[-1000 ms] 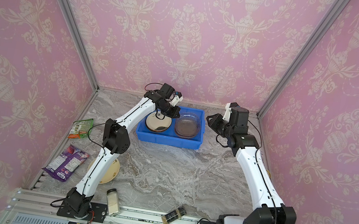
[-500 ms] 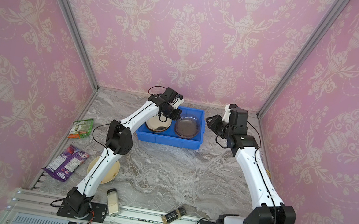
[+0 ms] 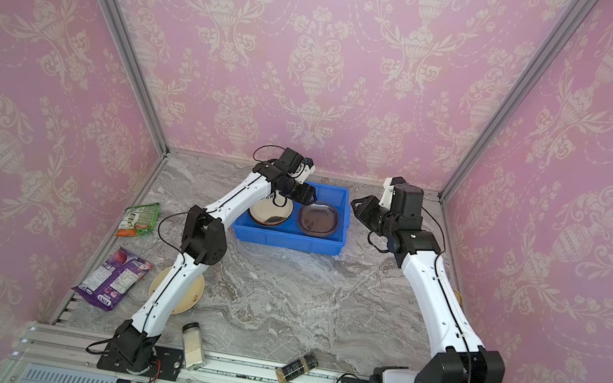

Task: Place the plates into the plastic bin on the countertop
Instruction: 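Lower the pinkish glass plate onto the glass plates in the bin, open left gripper, then move the right gripper to the cream character-printed plate while left gripper withdraws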

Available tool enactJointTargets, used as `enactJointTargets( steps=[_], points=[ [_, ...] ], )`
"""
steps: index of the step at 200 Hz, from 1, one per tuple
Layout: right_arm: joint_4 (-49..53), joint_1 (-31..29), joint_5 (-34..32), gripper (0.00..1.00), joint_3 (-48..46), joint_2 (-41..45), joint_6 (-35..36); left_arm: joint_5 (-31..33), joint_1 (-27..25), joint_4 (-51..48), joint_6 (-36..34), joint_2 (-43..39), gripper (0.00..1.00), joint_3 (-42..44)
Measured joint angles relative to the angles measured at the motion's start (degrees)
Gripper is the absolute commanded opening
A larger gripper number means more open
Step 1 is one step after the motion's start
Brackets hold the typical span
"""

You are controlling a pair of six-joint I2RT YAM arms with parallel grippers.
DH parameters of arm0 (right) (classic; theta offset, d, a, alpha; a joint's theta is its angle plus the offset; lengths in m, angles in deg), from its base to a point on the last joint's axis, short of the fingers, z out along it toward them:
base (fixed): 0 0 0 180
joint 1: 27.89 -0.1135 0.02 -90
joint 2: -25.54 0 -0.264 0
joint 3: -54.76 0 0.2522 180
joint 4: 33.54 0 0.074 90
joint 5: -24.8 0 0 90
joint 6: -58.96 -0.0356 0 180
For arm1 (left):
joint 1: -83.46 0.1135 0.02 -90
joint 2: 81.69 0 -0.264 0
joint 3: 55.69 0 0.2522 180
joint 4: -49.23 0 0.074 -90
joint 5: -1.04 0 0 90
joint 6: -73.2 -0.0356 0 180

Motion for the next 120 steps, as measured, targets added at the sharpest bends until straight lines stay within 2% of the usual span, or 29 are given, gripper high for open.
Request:
enactJointTargets(
  steps=[43, 64, 92, 120],
  points=[
    [-0.63, -1.36, 1.25, 0.27, 0.09, -0.94, -0.46, 0.0, -0.02, -0.04, 0.22, -1.44, 0.7, 0.09],
    [-1.31, -4.7, 2.03, 0.27, 0.28, -3.43, -0.46, 0.26, -0.04, -0.17, 0.5, -6.64, 0.71, 4.24],
    [-3.39, -12.04, 5.09, 0.27, 0.63, -8.35, -0.5, 0.5, 0.02, 2.69, 1.44, -21.57, 0.72, 20.33],
    [-5.18, -18.82, 10.45, 0.3, 0.74, -12.7, -0.5, 0.92, 1.11, 11.67, 5.11, -40.94, 0.72, 43.85]
  ],
)
